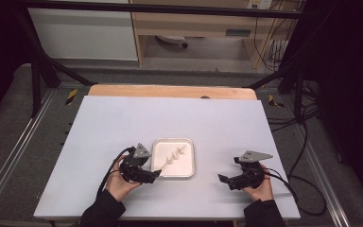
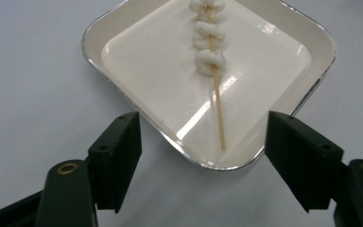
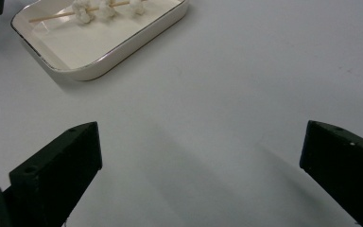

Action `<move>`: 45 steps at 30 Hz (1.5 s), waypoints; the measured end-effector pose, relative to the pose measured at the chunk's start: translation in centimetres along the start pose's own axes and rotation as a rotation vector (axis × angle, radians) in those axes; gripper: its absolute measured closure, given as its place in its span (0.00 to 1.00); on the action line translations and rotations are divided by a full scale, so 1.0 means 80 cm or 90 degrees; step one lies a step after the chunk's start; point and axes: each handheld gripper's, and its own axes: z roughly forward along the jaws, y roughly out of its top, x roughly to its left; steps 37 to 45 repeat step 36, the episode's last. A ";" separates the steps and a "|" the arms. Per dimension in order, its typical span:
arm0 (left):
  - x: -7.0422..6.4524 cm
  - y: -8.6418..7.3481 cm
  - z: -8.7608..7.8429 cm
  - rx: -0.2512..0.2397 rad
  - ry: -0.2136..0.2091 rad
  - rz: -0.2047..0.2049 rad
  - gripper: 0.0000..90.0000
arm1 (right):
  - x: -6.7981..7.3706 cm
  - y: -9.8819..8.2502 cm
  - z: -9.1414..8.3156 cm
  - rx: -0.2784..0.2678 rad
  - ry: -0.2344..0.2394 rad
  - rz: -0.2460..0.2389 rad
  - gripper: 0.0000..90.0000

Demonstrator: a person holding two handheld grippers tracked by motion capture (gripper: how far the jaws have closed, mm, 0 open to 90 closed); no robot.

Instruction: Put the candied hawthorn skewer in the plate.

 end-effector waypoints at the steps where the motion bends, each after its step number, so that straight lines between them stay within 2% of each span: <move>1: 0.000 0.000 0.000 0.000 0.000 0.000 0.28 | 0.000 0.000 0.000 0.000 0.000 0.000 0.01; 2: 0.004 -0.004 -0.002 0.015 0.022 0.006 0.28 | 0.000 0.000 0.000 0.000 0.000 0.001 0.01; 3: 0.005 -0.007 -0.002 0.022 0.033 0.007 0.24 | 0.000 0.000 0.000 0.000 0.000 0.001 0.01; 6: 0.012 -0.018 -0.006 0.028 0.032 -0.003 0.23 | 0.000 0.000 0.000 0.000 0.000 0.000 0.01; 8: 0.016 -0.025 -0.011 0.021 0.039 -0.002 0.21 | 0.000 0.000 0.000 0.001 0.000 0.001 0.01; 19: 0.048 -0.069 -0.040 -0.025 0.006 -0.041 0.14 | 0.001 -0.001 0.001 0.007 0.001 0.002 0.01; 26: 0.065 -0.096 -0.051 -0.050 0.003 -0.064 0.11 | 0.002 -0.002 0.002 0.012 0.003 0.007 0.01; 32: 0.070 -0.103 -0.052 -0.052 0.005 -0.071 0.11 | 0.002 -0.002 0.002 0.012 0.004 0.005 0.01; 35: 0.069 -0.103 -0.050 -0.045 0.006 -0.061 0.11 | 0.002 -0.002 0.002 0.013 0.005 0.005 0.01; 45: 0.068 -0.103 -0.050 -0.045 0.006 -0.060 0.11 | 0.002 -0.002 0.002 0.014 0.006 0.005 0.01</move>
